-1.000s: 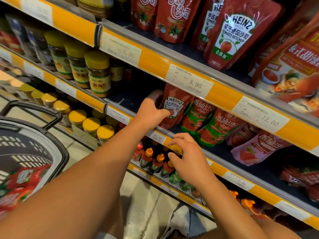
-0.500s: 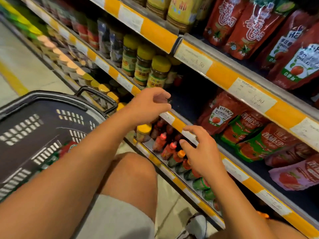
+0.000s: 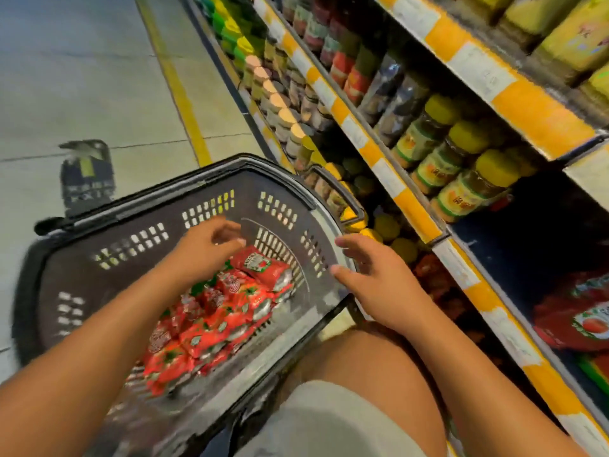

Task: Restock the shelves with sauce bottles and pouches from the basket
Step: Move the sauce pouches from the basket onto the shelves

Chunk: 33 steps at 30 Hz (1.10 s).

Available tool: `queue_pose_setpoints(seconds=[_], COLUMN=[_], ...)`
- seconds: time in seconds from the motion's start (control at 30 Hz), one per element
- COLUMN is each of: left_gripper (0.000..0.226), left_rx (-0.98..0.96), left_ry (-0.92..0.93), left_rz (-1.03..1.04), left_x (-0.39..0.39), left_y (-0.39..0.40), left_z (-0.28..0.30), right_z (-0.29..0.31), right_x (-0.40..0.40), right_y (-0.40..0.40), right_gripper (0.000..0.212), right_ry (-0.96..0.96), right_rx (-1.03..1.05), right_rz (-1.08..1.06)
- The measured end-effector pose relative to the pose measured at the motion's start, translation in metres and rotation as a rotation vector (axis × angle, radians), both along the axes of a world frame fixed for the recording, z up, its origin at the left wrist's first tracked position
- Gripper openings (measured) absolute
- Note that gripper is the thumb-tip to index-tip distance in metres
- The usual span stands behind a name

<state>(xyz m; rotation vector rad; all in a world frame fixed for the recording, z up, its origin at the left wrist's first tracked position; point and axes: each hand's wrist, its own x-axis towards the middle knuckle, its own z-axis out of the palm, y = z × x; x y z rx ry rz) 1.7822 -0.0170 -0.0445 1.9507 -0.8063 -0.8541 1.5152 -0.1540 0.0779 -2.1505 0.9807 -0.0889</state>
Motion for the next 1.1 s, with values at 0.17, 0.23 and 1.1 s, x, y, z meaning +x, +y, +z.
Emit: queue_pose_setpoints(seconds=[0.17,0.23,1.1], left_gripper=[0.014,0.015,0.031], left_rx=[0.266,0.339,0.784], left_ry=[0.111,0.191,0.219], left_rz=[0.258,0.338,0.291], left_x=[0.030,0.032,-0.023], left_y=[0.024,0.029,-0.005], left_z=[-0.063,-0.083,-0.172], right_z=[-0.023,-0.039,-0.254], right_x=[0.090,0.126,0.169], right_y=[-0.007,-0.011,-0.032], right_gripper=[0.064,0.067,0.052], right_ry=[0.325,0.452,0.719], right_rx=[-0.035,-0.048,-0.009], right_rz=[0.287,0.353,0.120])
